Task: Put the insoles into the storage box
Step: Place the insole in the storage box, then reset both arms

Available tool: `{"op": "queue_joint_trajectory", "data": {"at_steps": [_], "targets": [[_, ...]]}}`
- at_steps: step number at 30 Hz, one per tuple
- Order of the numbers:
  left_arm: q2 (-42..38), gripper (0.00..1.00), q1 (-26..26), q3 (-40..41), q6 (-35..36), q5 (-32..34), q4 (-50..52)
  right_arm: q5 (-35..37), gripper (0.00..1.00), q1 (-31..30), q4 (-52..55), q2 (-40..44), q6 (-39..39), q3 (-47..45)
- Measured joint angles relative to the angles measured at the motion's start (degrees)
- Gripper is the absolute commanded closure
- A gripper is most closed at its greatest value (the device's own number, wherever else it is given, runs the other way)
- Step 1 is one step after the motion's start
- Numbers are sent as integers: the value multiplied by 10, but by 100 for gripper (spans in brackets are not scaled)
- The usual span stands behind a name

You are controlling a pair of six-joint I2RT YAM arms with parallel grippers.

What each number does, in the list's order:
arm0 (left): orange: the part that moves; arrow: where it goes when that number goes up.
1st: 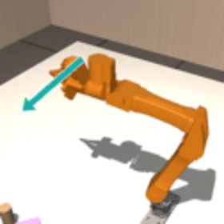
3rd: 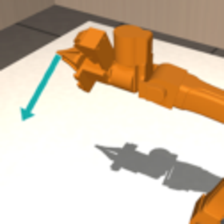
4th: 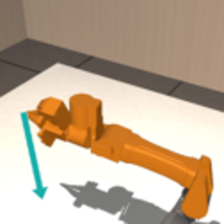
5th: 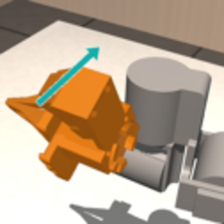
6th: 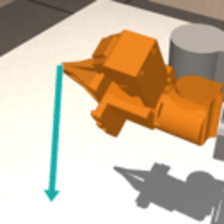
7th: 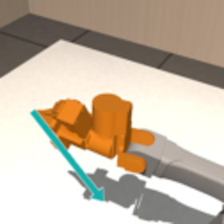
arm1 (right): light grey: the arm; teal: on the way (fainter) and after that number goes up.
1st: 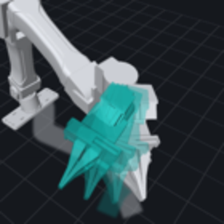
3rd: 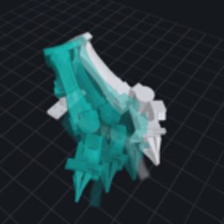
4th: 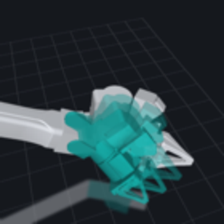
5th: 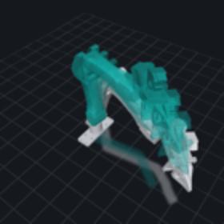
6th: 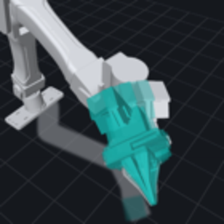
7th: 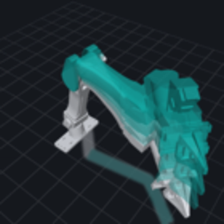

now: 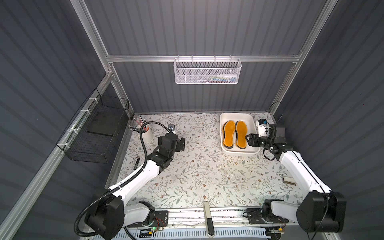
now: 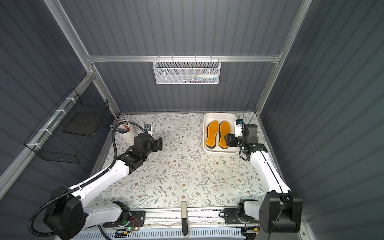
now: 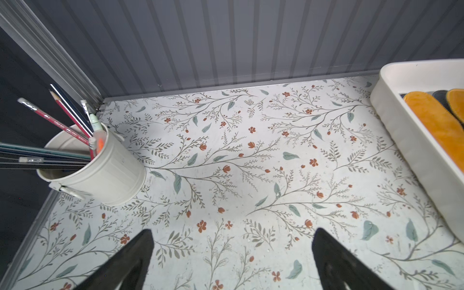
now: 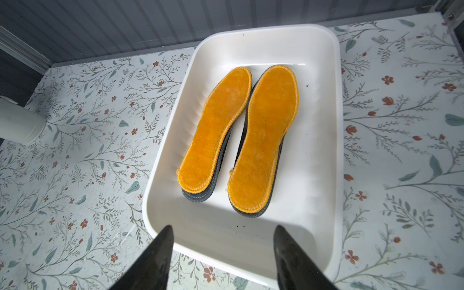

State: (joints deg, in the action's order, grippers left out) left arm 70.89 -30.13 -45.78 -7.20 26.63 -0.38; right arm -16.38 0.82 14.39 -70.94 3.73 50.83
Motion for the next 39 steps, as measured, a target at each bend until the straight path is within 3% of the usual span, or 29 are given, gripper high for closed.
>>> {"op": "queue_joint_trajectory", "data": {"at_steps": [10,23,27,39], "targets": [[3,0,79,66,63,-18,-90,34,16,0,-284,-5,-35,-203],[60,0,145,125,116,-55,-224,89,1,7,-565,-82,-50,-298],[94,0,158,161,126,-67,-288,104,1,19,-664,-111,-39,-334],[223,1,171,177,144,-82,-427,136,1,23,-716,-124,-22,-341]]}}
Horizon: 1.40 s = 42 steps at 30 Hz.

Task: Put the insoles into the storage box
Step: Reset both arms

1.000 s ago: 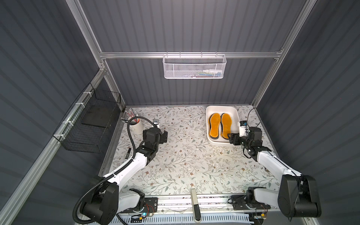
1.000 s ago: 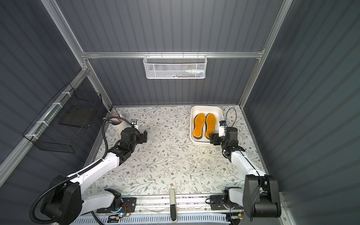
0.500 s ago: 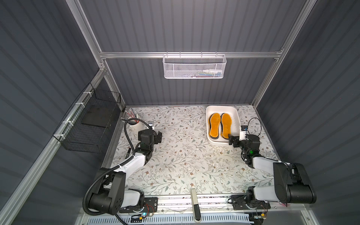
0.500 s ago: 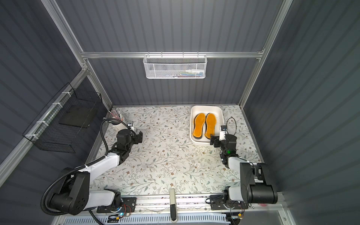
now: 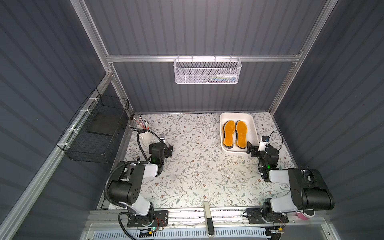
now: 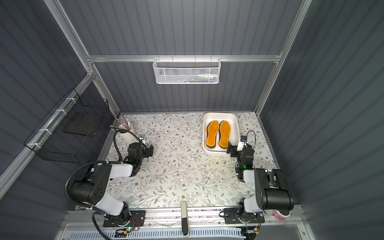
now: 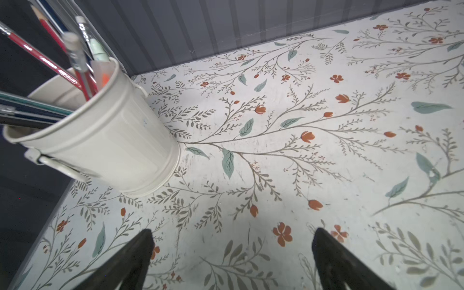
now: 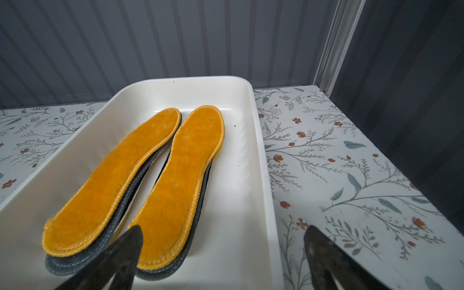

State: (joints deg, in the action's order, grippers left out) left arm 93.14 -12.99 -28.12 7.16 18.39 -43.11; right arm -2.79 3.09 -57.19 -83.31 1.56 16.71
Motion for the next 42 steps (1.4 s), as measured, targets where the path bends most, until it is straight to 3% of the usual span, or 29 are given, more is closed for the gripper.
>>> {"op": "queue_joint_trajectory", "data": {"at_steps": [11,42], "targets": [[49,0,91,4,-39,-63,-56,8,1,0,-2,0,6,0],[50,0,90,4,-54,-91,-63,2,1,0,-1,0,6,2]]}}
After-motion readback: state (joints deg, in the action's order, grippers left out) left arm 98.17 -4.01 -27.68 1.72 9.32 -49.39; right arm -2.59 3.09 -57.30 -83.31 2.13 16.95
